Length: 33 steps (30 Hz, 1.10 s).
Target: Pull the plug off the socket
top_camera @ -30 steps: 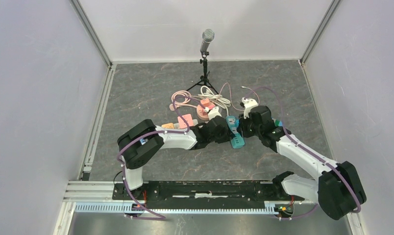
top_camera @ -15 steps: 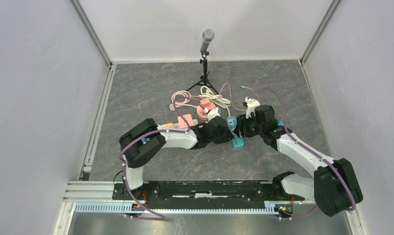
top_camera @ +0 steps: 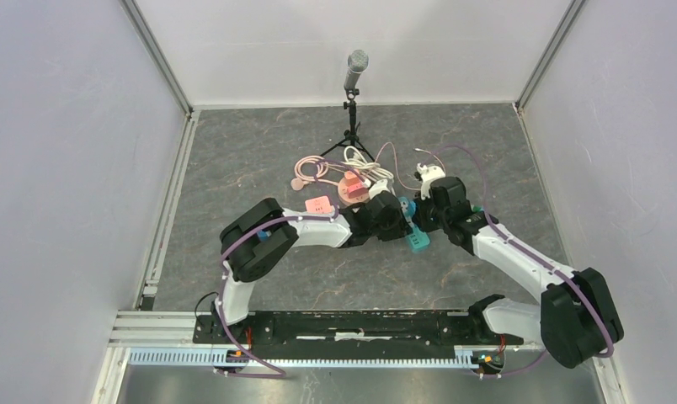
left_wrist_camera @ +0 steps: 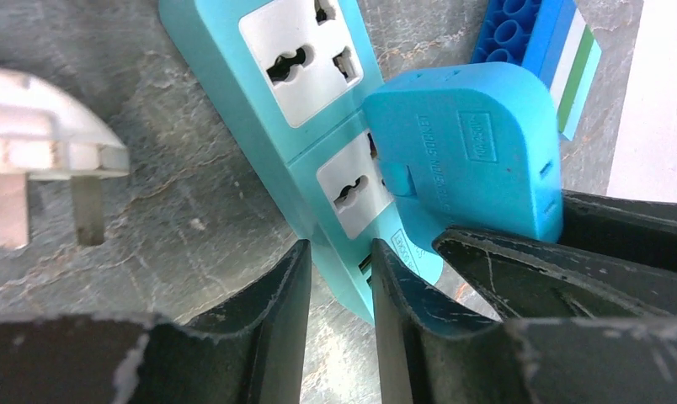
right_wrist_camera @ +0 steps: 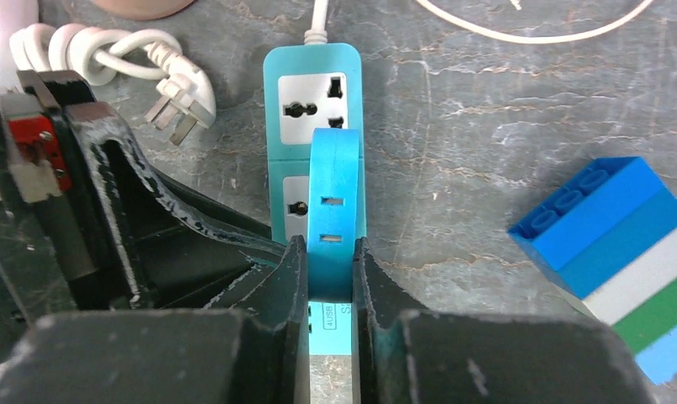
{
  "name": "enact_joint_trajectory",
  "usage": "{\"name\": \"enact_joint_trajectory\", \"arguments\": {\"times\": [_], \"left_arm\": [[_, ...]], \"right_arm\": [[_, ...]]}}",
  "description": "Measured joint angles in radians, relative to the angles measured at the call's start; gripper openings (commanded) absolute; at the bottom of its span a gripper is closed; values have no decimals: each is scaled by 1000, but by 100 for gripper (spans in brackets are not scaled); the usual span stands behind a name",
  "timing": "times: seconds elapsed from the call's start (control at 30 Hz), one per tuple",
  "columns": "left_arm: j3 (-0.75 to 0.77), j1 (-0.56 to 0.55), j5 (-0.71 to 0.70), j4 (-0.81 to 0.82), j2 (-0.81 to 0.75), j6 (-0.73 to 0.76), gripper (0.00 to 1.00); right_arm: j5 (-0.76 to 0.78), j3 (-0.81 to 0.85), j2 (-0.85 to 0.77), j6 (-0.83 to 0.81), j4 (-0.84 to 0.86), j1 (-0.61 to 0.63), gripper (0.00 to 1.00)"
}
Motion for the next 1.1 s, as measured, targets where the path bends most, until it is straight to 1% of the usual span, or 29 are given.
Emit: {"name": "enact_joint_trajectory", "arguments": {"times": [0.17, 0.33, 0.47, 0.5, 0.57, 0.67, 0.77, 0.87, 0.9, 1.0, 1.1], "left_arm": [[46, 0, 8, -25, 28, 6, 38], [82, 1, 18, -42, 49, 8, 39], [103, 10, 51, -51, 60, 45, 49], [114, 15, 66, -60, 64, 61, 54], [136, 31, 113, -78, 71, 97, 68], [171, 60, 192, -91, 71, 149, 79], [193, 95, 261, -93, 48, 190, 86], [177, 129, 287, -110, -36, 227, 94], [161, 137, 288, -116, -77, 238, 100], [101, 151, 282, -148, -231, 275, 100], [69, 148, 257, -201, -367, 316, 100]], "right_arm": [[54, 61, -8, 18, -68, 0, 0], [146, 115, -62, 47, -71, 0, 0], [256, 120, -113, 60, -62, -9, 0], [280, 120, -117, 62, -62, -14, 0], [317, 120, -114, 63, -61, -26, 0], [339, 121, -92, 62, -55, -55, 0], [330, 136, -47, 62, -48, -91, 0], [277, 166, 20, 62, -17, -129, 3], [241, 177, 44, 62, 1, -142, 4], [150, 212, 119, 65, 58, -172, 8], [42, 249, 207, 79, 114, -198, 14]]}}
